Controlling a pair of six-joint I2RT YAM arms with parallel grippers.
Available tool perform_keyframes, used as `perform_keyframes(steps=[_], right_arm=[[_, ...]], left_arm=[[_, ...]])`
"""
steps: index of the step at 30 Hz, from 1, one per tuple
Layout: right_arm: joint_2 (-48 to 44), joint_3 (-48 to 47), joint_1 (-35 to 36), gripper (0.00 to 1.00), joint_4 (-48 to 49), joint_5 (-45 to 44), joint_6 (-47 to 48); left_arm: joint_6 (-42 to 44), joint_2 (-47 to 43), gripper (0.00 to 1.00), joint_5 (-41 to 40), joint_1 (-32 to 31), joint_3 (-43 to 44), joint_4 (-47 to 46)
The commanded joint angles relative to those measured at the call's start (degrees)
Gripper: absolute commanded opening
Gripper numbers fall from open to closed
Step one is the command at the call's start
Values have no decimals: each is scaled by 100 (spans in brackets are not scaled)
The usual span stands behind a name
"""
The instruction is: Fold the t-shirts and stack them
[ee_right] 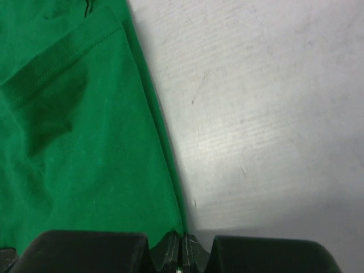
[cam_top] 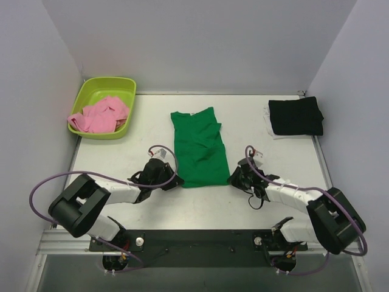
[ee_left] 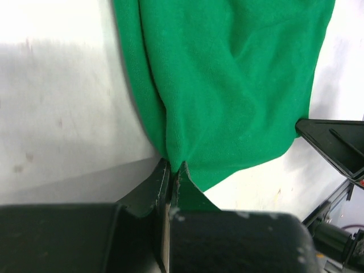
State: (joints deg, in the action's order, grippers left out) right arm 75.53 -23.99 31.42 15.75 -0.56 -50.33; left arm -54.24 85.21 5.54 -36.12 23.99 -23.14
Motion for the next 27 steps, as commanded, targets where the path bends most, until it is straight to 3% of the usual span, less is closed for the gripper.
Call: perform_keyframes(steps=[1,7,15,19,27], right_arm=[[-975,473,530,0,-827,-409,-109],[-2356,746,1726,0,-2039,-1392,-599],[-2710,290,3395,0,-3077,-2668,-1032],[-2578,-341,3573,0,-3227,-2950,-787],[-2237,-1467,3442,0,-3350,-3425,136]], left_arm=[[-130,-531,0,-263,-342,-473,652],[-323,-1628,0,-693,-843,-676,1274],[-641,-3114,0,-1379,-1757,-484,2696],[-475,-3703,0,-1538,-1776,-37,3297],[-17,-3582,0,-1889,-1741,905,3772]])
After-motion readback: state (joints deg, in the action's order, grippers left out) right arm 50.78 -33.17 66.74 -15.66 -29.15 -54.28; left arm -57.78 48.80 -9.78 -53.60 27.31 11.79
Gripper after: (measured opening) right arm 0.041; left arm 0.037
